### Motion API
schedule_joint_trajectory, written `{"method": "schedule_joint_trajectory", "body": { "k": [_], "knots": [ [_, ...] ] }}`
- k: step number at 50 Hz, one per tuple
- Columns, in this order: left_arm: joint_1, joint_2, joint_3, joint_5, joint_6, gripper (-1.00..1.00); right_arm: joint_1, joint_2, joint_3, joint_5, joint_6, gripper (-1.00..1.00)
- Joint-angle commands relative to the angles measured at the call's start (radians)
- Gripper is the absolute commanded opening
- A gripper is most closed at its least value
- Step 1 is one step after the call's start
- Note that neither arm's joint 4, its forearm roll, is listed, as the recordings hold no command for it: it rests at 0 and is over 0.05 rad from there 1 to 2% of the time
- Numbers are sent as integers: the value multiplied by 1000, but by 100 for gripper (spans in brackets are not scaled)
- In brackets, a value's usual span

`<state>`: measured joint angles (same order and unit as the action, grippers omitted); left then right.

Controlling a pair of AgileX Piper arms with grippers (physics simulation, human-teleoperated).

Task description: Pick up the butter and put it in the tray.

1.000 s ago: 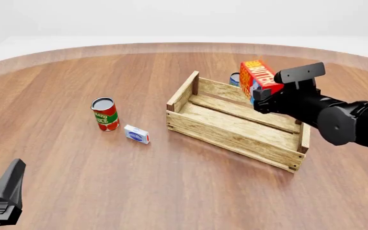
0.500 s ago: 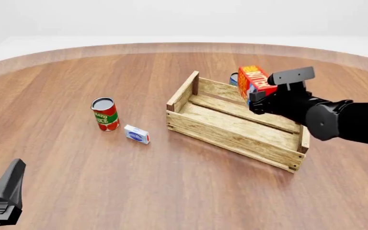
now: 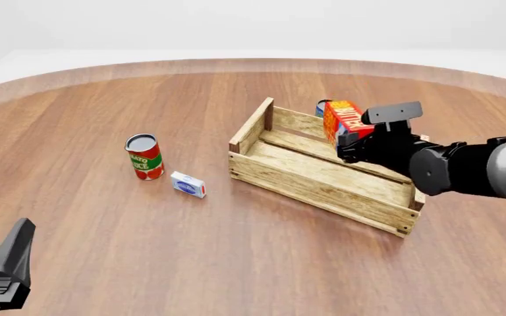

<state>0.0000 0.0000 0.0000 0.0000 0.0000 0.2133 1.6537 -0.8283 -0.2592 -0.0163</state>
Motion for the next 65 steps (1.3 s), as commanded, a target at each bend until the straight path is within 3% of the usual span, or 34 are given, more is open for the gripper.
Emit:
{"method": "schedule_joint_trajectory", "body": {
  "k": [1, 65],
  "knots": [
    [0, 0, 0, 0, 0, 100, 1, 7, -7, -14, 31, -100],
    [0, 0, 0, 0, 0, 100, 15, 83, 20, -43, 72, -100]
  ]
}}
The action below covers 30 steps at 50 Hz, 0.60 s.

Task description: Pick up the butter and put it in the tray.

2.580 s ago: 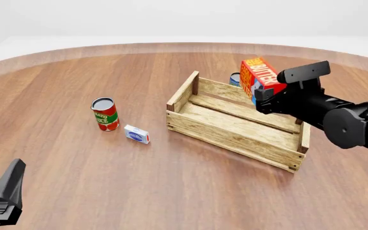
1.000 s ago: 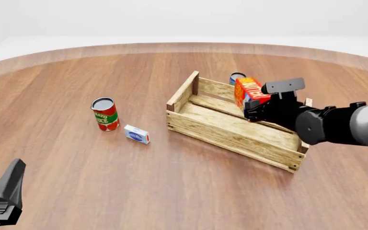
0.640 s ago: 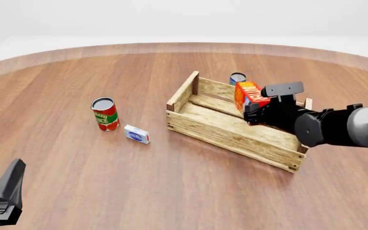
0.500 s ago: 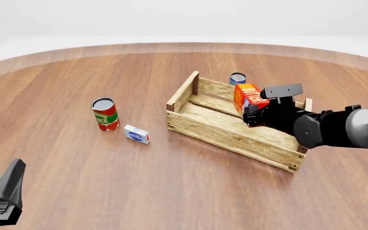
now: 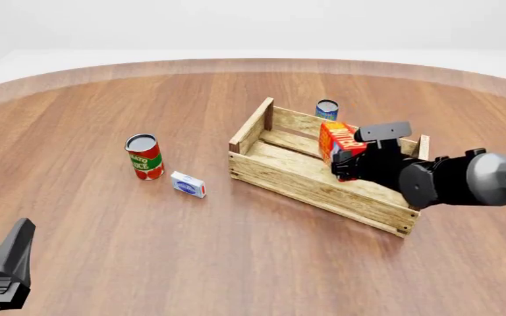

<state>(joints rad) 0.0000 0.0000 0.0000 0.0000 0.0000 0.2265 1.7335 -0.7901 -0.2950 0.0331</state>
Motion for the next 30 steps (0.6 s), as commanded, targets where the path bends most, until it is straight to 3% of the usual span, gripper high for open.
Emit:
{"method": "schedule_joint_trajectory", "body": {
  "k": [1, 23, 24, 25, 30],
  "knots": [
    [0, 0, 0, 0, 0, 100, 0, 5, -20, -6, 22, -100],
    [0, 0, 0, 0, 0, 100, -28, 20, -29, -1, 8, -100],
    [0, 0, 0, 0, 0, 100, -34, 24, -34, 0, 3, 100],
    [0, 0, 0, 0, 0, 100, -27, 21, -29, -4, 25, 100],
    [0, 0, 0, 0, 0, 100, -19, 18, -25, -3, 23, 100]
  ]
}}
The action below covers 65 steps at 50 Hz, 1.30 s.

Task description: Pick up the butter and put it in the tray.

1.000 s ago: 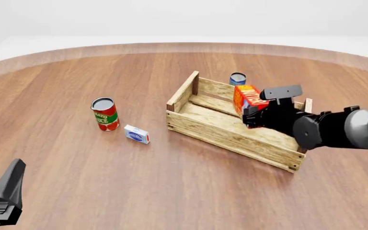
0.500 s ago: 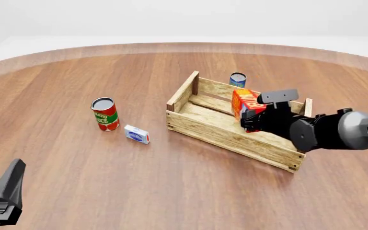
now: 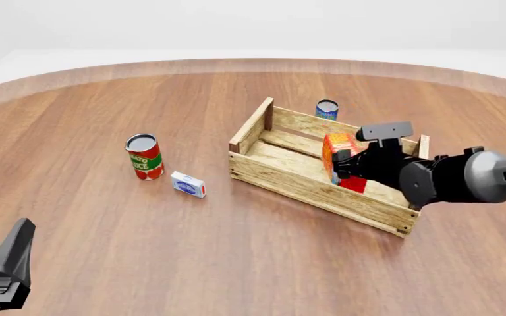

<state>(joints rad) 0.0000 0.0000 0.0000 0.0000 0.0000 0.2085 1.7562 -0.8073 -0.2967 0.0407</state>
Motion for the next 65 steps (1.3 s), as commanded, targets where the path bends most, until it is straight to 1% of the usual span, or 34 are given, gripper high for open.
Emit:
{"method": "schedule_joint_trajectory", "body": {
  "k": [1, 11, 43, 65],
  "knots": [
    [0, 0, 0, 0, 0, 100, 1, -5, -7, -1, 17, 100],
    [0, 0, 0, 0, 0, 100, 7, -5, -2, -6, 25, 100],
    [0, 0, 0, 0, 0, 100, -2, -54, 23, 7, 19, 100],
    [0, 0, 0, 0, 0, 100, -5, -121, 44, 44, 11, 100]
  ]
}}
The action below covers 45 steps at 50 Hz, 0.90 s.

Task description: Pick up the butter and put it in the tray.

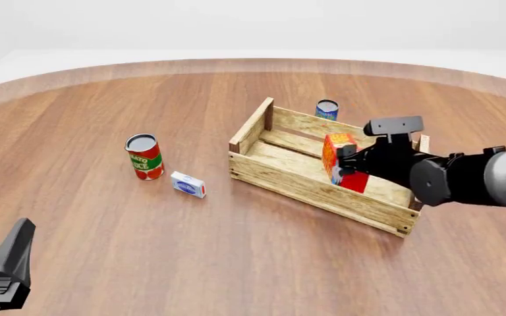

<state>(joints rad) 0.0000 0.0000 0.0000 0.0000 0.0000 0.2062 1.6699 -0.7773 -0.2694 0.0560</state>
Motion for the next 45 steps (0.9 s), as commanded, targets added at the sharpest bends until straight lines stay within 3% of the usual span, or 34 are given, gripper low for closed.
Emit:
{"method": "schedule_joint_trajectory", "body": {
  "k": [1, 45],
  "knots": [
    [0, 0, 0, 0, 0, 100, -2, -39, 16, 18, -4, 100],
    [0, 0, 0, 0, 0, 100, 8, -167, 77, 61, -7, 100]
  ]
}}
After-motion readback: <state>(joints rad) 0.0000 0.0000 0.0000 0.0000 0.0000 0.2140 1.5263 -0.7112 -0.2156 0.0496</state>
